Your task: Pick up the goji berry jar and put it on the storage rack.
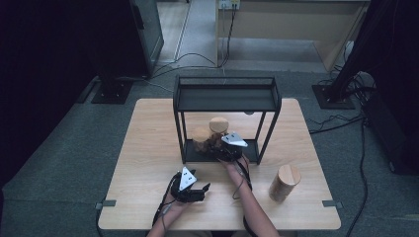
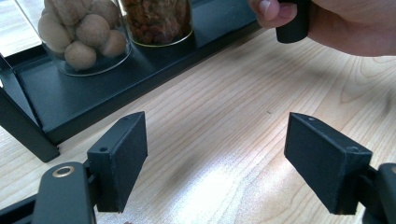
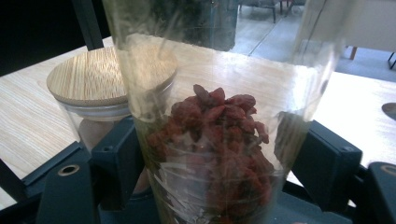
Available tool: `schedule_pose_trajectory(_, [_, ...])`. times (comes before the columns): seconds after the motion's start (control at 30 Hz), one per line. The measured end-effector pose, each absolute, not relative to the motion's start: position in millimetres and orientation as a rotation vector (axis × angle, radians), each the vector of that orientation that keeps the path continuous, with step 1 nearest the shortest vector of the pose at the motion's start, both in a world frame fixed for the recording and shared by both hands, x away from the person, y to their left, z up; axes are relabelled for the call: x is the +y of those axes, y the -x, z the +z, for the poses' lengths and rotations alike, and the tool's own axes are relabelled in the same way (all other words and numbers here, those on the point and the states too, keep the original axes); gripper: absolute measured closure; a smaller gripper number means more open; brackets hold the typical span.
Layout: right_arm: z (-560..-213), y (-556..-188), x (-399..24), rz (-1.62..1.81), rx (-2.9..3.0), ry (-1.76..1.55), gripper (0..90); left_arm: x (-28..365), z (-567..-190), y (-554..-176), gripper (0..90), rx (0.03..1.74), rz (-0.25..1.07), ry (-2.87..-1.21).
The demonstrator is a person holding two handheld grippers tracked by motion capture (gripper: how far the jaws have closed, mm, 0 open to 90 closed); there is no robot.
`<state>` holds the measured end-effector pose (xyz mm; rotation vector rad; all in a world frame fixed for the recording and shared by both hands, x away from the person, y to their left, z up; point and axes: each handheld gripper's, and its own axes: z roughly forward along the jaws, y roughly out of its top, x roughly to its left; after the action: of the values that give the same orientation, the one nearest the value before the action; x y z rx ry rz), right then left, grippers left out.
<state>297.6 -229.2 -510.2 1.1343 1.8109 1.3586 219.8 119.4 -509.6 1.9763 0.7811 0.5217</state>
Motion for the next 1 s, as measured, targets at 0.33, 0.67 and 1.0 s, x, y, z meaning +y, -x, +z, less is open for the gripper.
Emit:
schedule_pose_trajectory(0.33, [-508, -293, -233, 1.352, 1.821, -1.148, 21.9, 119, -509, -220, 21.4, 0.783, 0.520, -1.978])
schedule_pose_trajectory(0.67, [-507, -284, -232, 1.325, 1.832, -1.159, 22.0, 119, -509, -221, 21.4, 0.790, 0.516, -1.977])
schedule_pose_trajectory(1.0, [-505, -278, -238, 1.331, 1.838, -1.175, 22.2, 119, -509, -221, 21.5, 0.794, 0.513, -1.977])
